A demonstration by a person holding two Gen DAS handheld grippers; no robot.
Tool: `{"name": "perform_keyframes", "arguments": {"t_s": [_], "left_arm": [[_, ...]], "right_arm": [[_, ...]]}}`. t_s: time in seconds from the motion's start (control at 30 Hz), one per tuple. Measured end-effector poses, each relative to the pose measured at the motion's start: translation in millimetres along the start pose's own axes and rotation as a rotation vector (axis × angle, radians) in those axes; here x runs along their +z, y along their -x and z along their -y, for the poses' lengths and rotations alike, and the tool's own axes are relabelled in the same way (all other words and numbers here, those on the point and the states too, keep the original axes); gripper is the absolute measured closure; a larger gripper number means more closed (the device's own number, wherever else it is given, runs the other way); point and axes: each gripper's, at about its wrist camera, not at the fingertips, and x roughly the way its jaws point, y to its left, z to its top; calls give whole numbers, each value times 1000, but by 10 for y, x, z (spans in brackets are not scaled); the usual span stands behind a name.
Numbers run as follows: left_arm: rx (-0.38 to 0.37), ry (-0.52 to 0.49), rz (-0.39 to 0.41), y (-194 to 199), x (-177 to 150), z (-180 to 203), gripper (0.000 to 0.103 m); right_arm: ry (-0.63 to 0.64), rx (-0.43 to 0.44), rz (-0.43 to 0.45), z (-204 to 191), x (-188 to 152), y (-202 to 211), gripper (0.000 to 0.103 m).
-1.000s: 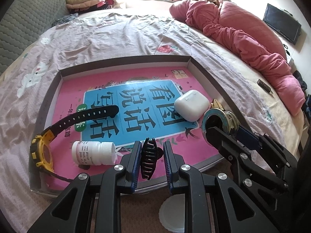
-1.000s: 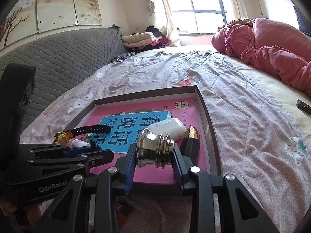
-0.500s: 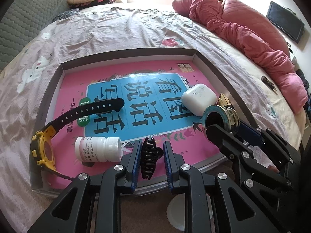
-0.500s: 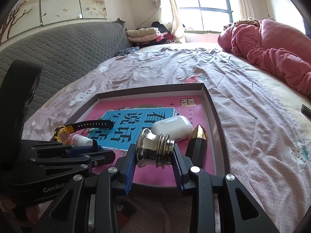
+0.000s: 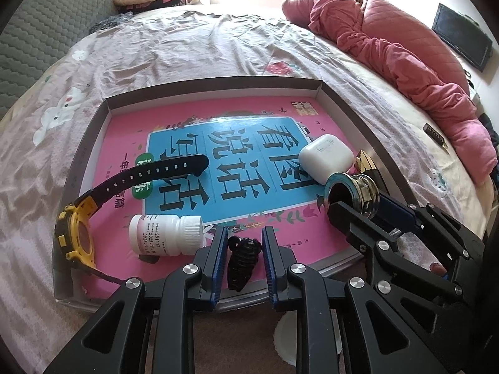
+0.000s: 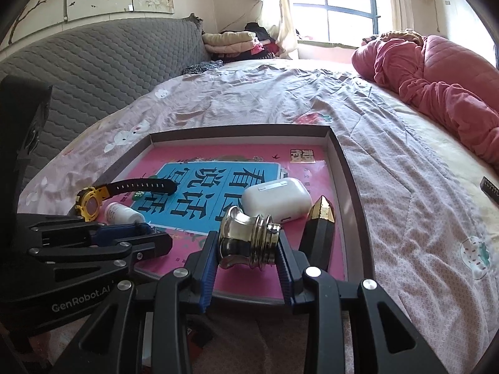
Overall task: Organize rigid objects
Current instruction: 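Lower the hair clip into the box with the left tool while the right tool lowers the silver top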
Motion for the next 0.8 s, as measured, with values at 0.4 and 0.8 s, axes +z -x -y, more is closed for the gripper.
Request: {"name": "perform_keyframes", "arguments": {"t_s": [0.4,0.8], "left_arm": [[11,-2,-2,23,-9,11,80],[23,2,-9,26,-19,-29,80]], "right_arm": [[9,-21,-19,37,8,-15,68],[11,-8,-8,80,-19,28,68]]}}
